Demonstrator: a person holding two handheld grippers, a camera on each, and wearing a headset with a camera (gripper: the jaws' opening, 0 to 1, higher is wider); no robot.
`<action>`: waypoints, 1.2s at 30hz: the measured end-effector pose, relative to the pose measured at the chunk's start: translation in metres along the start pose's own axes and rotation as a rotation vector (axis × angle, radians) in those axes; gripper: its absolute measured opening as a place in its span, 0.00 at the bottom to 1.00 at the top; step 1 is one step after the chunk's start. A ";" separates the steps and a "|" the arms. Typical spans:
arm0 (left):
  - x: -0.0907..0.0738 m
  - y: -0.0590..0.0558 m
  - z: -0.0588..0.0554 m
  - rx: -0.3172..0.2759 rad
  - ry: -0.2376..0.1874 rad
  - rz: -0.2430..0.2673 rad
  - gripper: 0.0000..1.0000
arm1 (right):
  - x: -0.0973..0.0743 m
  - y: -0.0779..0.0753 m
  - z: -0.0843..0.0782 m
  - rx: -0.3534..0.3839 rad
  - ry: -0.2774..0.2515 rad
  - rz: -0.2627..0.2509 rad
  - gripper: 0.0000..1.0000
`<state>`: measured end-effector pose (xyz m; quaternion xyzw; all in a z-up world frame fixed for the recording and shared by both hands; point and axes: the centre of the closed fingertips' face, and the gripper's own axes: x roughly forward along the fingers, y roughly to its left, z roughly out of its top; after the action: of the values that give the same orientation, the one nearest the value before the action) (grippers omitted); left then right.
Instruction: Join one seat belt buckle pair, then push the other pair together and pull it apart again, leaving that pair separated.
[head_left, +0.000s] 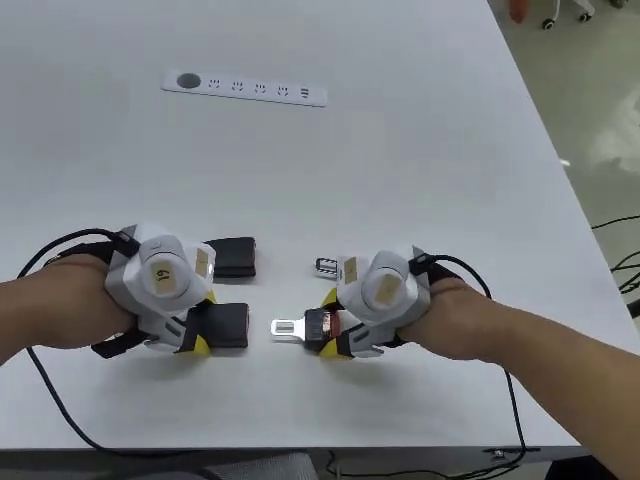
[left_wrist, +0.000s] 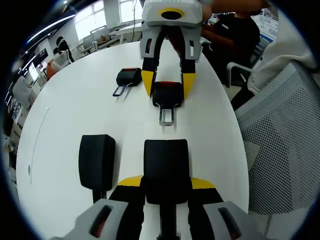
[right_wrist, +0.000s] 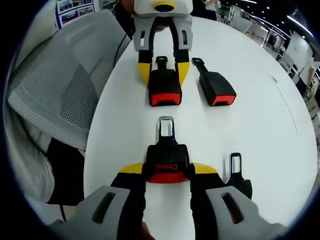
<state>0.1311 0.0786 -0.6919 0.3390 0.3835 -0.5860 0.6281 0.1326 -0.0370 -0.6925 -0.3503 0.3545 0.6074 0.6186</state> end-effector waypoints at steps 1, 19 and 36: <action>0.000 0.000 0.000 0.000 0.000 0.000 0.34 | 0.001 0.000 0.002 -0.001 -0.002 0.000 0.32; 0.001 0.001 -0.001 -0.007 -0.005 0.000 0.34 | 0.012 -0.002 0.022 -0.012 -0.030 0.001 0.32; 0.001 0.001 0.000 -0.007 -0.007 -0.001 0.34 | 0.014 -0.001 0.030 -0.031 -0.054 -0.009 0.32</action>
<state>0.1320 0.0781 -0.6923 0.3348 0.3835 -0.5863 0.6301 0.1339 -0.0045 -0.6893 -0.3451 0.3267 0.6194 0.6250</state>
